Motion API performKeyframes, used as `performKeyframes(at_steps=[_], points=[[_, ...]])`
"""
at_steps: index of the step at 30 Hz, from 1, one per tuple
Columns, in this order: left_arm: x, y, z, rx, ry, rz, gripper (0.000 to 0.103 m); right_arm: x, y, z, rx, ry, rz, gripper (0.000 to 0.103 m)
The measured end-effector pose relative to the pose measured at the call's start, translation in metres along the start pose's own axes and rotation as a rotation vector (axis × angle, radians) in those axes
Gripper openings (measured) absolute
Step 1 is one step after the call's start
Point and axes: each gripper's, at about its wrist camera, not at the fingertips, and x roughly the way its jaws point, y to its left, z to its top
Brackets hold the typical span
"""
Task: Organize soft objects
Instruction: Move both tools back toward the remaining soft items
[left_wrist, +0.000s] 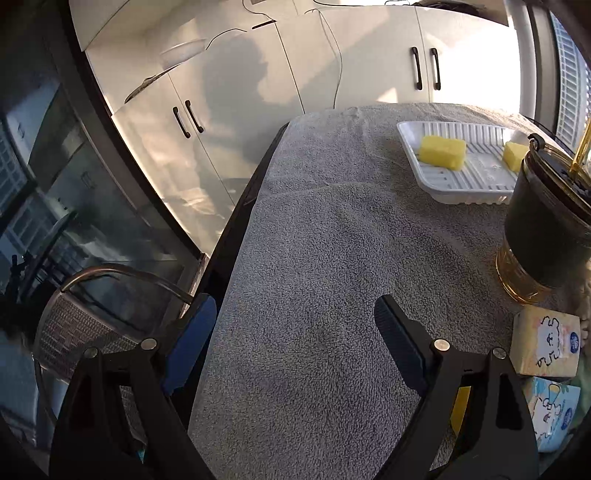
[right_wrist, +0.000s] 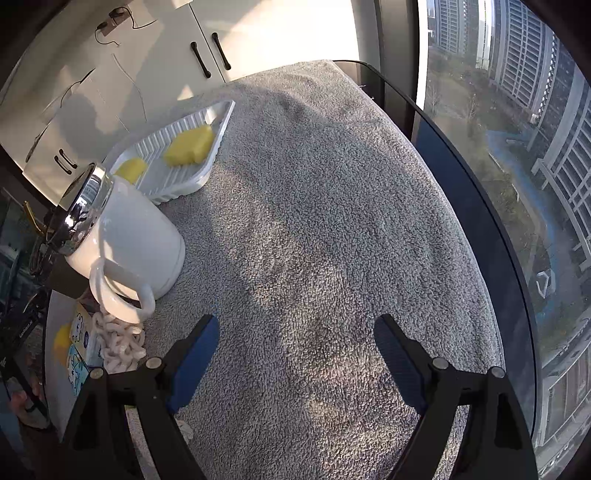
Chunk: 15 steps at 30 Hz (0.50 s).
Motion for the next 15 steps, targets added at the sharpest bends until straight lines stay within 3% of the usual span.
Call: performKeyframes(at_steps=[3,7,15], points=[[-0.011,0.0,-0.016,0.005,0.012,-0.026,0.088,-0.007,0.003,-0.016,-0.012,-0.012,-0.022,0.088],[-0.029,-0.002,-0.032,-0.015,0.035,-0.12,0.088,-0.013,0.01,-0.034,-0.034,-0.009,-0.001,0.088],[-0.057,-0.036,-0.038,-0.009,0.046,-0.246,0.088,-0.023,0.046,-0.073,-0.131,-0.038,0.002,0.088]])
